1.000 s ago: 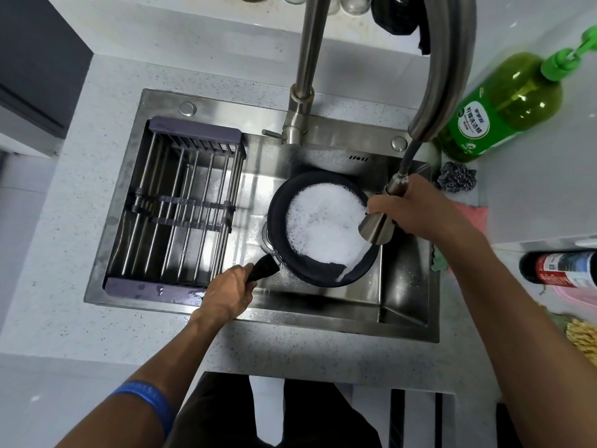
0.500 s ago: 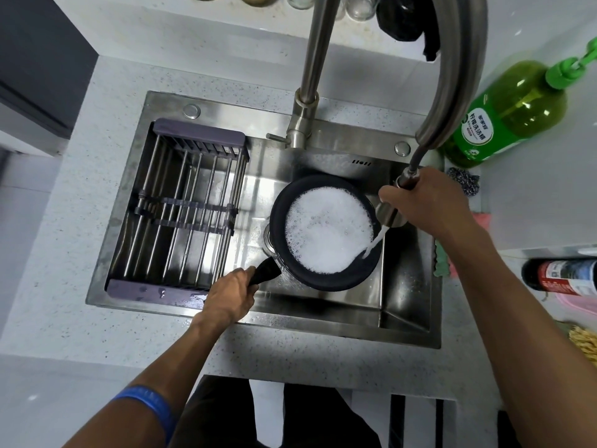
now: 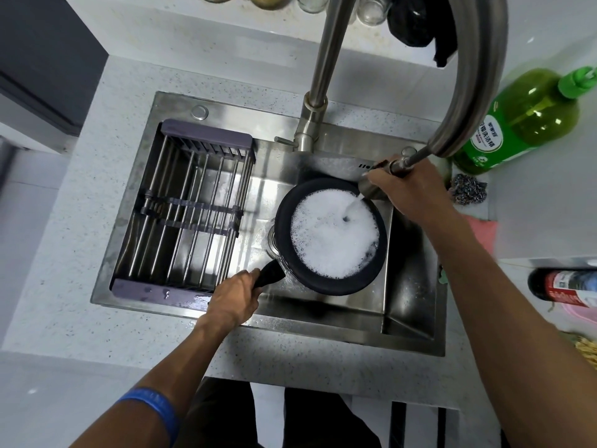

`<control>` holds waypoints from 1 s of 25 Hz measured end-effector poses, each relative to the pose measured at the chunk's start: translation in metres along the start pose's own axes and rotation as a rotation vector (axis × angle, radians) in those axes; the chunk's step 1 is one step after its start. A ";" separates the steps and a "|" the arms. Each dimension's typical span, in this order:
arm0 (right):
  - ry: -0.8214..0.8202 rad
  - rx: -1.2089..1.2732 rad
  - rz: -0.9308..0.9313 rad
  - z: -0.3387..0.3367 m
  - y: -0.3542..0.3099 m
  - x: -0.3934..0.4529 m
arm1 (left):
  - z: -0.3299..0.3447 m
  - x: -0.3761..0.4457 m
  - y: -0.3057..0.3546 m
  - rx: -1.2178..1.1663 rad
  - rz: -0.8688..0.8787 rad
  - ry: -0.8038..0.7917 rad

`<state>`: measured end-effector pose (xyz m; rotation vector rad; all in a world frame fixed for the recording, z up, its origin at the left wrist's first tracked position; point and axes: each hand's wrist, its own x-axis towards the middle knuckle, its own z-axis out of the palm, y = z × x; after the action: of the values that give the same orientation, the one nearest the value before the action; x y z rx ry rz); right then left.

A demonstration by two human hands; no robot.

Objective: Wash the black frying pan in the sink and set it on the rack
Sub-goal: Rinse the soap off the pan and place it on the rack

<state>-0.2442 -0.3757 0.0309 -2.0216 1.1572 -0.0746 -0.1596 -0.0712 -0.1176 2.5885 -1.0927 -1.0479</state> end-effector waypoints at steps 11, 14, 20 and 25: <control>-0.046 0.115 -0.036 0.012 -0.001 0.007 | -0.001 0.000 0.002 0.016 -0.022 -0.017; 0.022 0.057 -0.026 0.002 0.007 0.007 | -0.001 0.000 0.002 0.027 -0.025 -0.029; -0.043 0.059 -0.021 0.009 0.020 -0.005 | 0.011 0.009 0.036 0.229 -0.121 -0.013; 0.002 -0.062 -0.043 -0.015 0.043 0.001 | 0.017 0.032 0.051 0.190 -0.242 -0.021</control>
<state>-0.2802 -0.3972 0.0131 -2.1019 1.1298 -0.0624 -0.1841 -0.1280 -0.1282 2.9272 -0.9428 -1.0678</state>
